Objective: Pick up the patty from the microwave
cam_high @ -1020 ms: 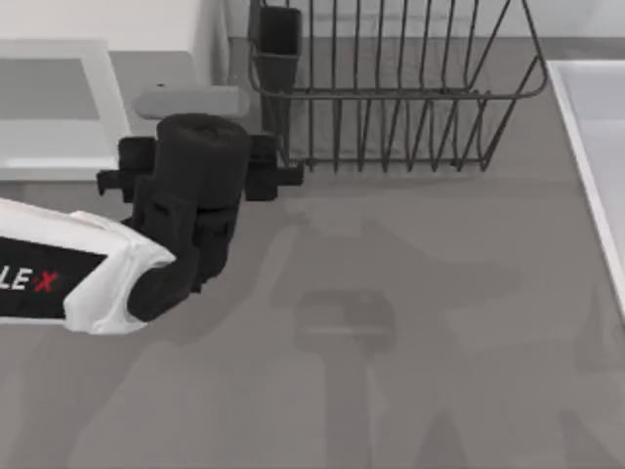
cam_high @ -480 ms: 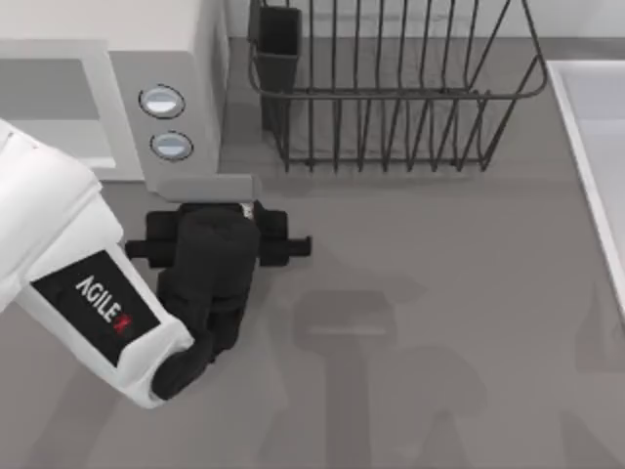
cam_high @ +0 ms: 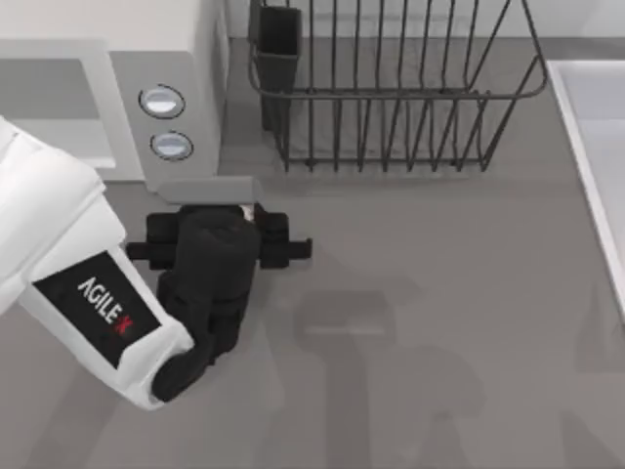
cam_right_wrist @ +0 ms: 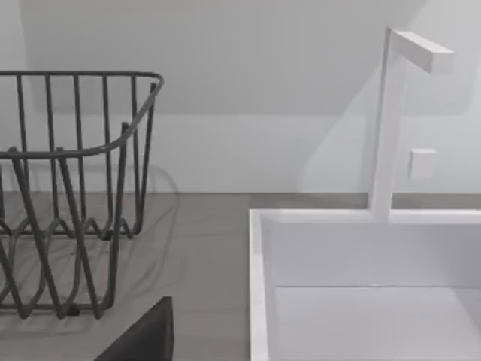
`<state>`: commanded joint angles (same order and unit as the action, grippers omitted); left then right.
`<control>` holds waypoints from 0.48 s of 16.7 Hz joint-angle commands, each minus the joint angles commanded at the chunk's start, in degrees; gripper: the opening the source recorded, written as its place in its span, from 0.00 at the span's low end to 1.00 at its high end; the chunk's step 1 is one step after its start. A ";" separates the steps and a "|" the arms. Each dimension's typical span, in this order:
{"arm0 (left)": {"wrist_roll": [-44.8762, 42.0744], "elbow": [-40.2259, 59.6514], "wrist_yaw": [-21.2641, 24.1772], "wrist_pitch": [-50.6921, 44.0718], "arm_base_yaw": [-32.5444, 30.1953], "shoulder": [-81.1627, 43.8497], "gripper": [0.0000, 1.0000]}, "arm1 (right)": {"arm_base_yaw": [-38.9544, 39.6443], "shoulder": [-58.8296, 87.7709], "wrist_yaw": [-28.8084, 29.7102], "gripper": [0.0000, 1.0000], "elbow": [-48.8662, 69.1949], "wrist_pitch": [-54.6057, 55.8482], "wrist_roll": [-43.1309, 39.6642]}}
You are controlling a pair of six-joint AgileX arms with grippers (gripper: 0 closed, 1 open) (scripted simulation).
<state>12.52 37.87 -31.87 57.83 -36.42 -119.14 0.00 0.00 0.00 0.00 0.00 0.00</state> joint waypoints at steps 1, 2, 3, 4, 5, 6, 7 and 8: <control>0.00 0.00 0.00 0.00 0.00 0.00 0.38 | 0.00 0.00 0.00 1.00 0.00 0.00 0.00; 0.00 0.00 0.00 0.00 0.00 0.00 0.45 | 0.00 0.00 0.00 1.00 0.00 0.00 0.00; 0.00 0.00 0.00 0.00 0.00 0.00 0.53 | 0.00 0.00 0.00 1.00 0.00 0.00 0.00; 0.00 0.00 0.00 0.00 0.00 0.00 0.60 | 0.00 0.00 0.00 1.00 0.00 0.00 0.00; 0.00 0.00 0.00 0.00 0.00 0.00 0.68 | 0.00 0.00 0.00 1.00 0.00 0.00 0.00; 0.00 0.00 0.00 0.00 0.00 0.00 0.75 | 0.00 0.00 0.00 1.00 0.00 0.00 0.00; 0.00 0.00 0.00 0.00 0.00 0.00 0.83 | 0.00 0.00 0.00 1.00 0.00 0.00 0.00; 0.00 0.00 0.00 0.00 0.00 0.00 0.90 | 0.00 0.00 0.00 1.00 0.00 0.00 0.00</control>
<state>12.52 37.87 -31.87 57.83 -36.42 -119.14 0.00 0.00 0.00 0.00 0.00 0.00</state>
